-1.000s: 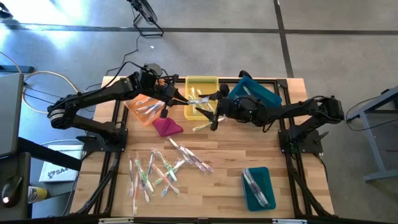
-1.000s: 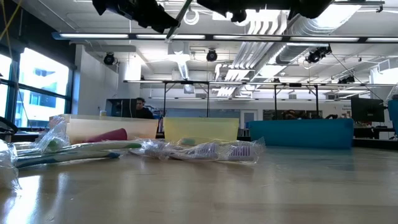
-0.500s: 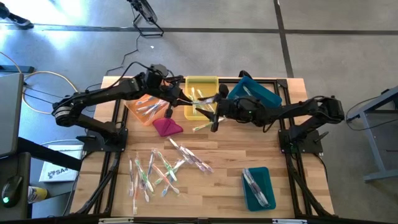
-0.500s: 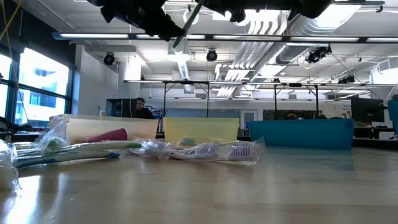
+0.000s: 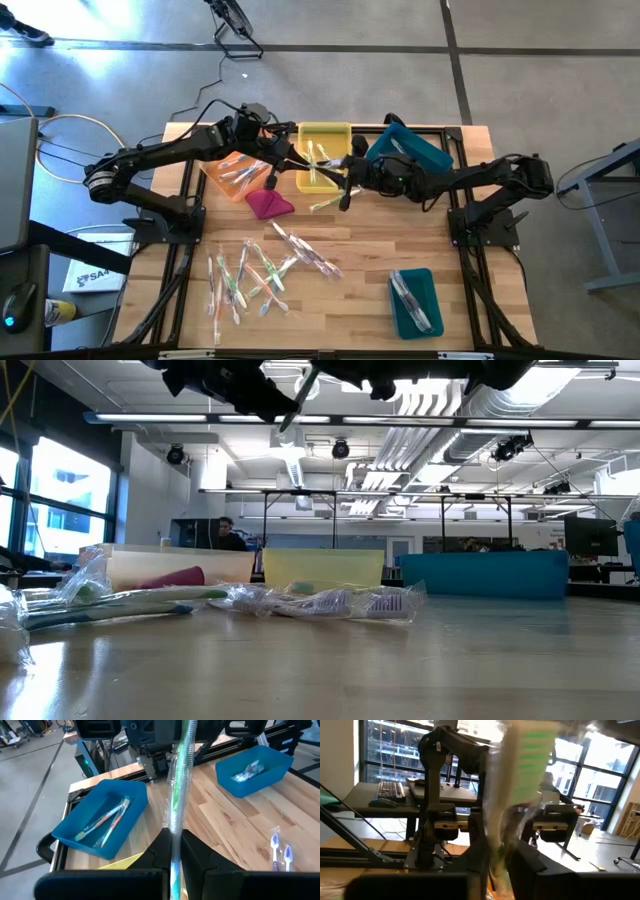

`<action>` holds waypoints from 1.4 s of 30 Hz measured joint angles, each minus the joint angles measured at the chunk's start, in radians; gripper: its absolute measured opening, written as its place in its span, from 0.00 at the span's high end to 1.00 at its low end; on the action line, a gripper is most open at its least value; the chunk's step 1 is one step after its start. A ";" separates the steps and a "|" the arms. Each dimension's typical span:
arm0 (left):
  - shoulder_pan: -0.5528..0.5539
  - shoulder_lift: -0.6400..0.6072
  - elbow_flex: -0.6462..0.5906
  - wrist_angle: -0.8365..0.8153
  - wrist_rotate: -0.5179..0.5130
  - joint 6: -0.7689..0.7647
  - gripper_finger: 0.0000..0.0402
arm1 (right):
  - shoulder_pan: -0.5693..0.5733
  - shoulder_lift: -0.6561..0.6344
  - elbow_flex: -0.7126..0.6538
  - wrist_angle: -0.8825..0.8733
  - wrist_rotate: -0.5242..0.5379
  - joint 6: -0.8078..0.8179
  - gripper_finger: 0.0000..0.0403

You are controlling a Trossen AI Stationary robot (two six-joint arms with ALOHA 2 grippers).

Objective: Pick & Place Toothbrushes
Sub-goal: Put the green toothbrush into the yellow bin

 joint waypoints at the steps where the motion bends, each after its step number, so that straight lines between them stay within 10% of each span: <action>1: 0.000 0.000 0.000 -0.003 0.000 -0.002 0.97 | 0.000 0.000 0.000 0.000 0.004 -0.005 0.92; 35: 0.000 0.000 0.000 -0.002 -0.001 -0.018 0.94 | 0.000 0.000 0.000 -0.001 -0.001 -0.019 0.95; 42: 0.000 0.000 0.000 0.000 -0.003 0.005 0.78 | 0.000 0.000 0.000 -0.007 -0.003 -0.018 0.95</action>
